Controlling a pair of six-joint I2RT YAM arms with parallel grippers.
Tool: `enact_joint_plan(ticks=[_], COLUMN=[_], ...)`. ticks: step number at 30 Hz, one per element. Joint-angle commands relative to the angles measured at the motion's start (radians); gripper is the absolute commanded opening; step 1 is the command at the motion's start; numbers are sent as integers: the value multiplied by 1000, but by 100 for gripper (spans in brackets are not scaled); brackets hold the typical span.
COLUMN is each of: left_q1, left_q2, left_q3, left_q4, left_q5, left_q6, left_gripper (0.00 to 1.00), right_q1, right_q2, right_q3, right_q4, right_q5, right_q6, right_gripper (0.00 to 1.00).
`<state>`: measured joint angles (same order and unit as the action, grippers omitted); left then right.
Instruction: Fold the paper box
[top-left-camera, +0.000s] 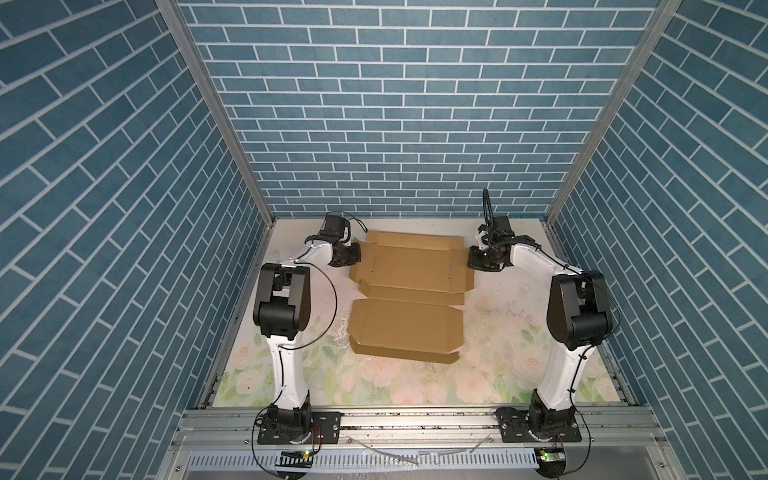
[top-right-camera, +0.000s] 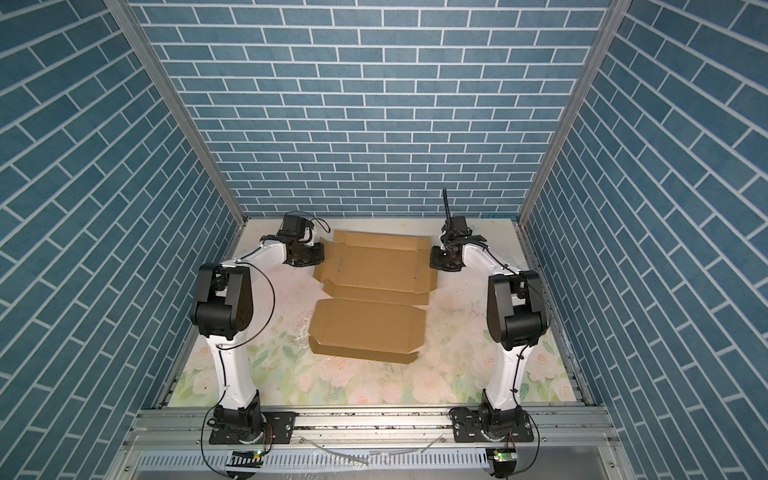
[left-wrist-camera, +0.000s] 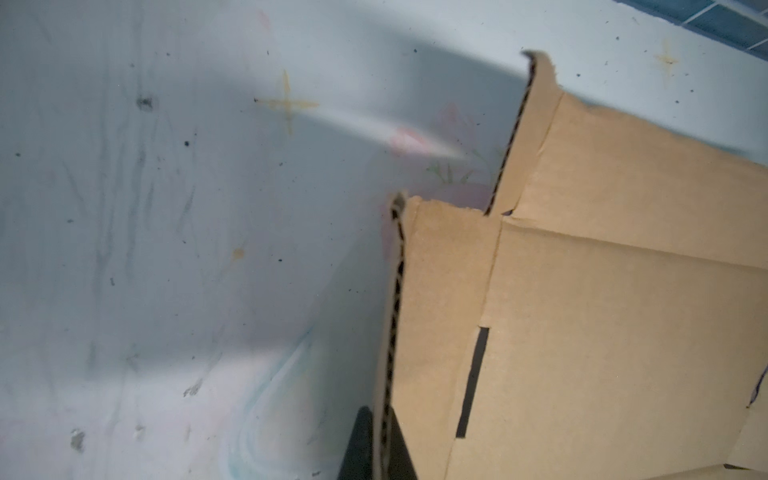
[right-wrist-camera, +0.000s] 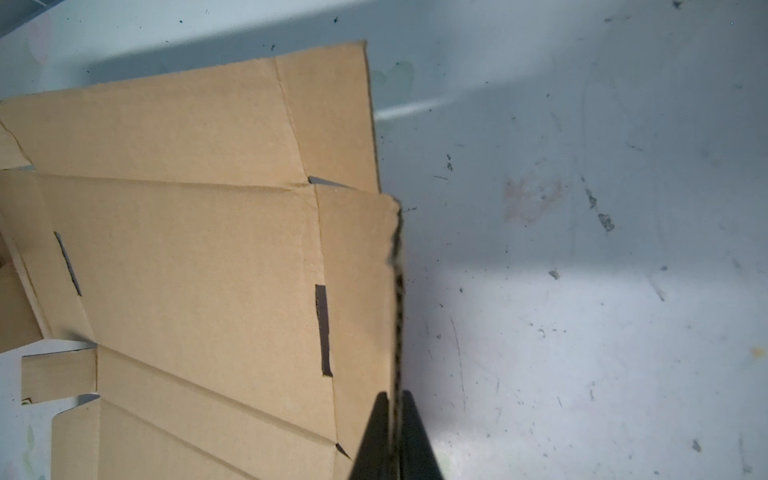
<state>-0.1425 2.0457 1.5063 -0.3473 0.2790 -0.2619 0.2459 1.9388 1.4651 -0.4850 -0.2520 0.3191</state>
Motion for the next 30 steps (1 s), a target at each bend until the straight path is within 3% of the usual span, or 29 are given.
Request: enact_joint_plan(ticks=[1,6,14,22,30], left_q1=[0,-3,-32,-123,-177], left_q2=[-64,-148,-256,-352,-416], left_q3=[-51,-177,-374,-542,-685], left_q4=[105,239,457,626,773], left_q5=[-23,-59,-103,-224,-306], left_q6=[-14,-23,-24,15,28], left_gripper=[0,0,0,0,0], right_q1=[3,3,13,119,240], right_q2=[-57,-80,-144,-176,-34], right_q3=[-9,24,89,133,316], right_q4=[-25,-67,-79,-6,-110], right_q5=[34,83,107,195,310], right_q6=[-41,-69,-169,-402,-610], right_gripper=[19,29,31,34,38])
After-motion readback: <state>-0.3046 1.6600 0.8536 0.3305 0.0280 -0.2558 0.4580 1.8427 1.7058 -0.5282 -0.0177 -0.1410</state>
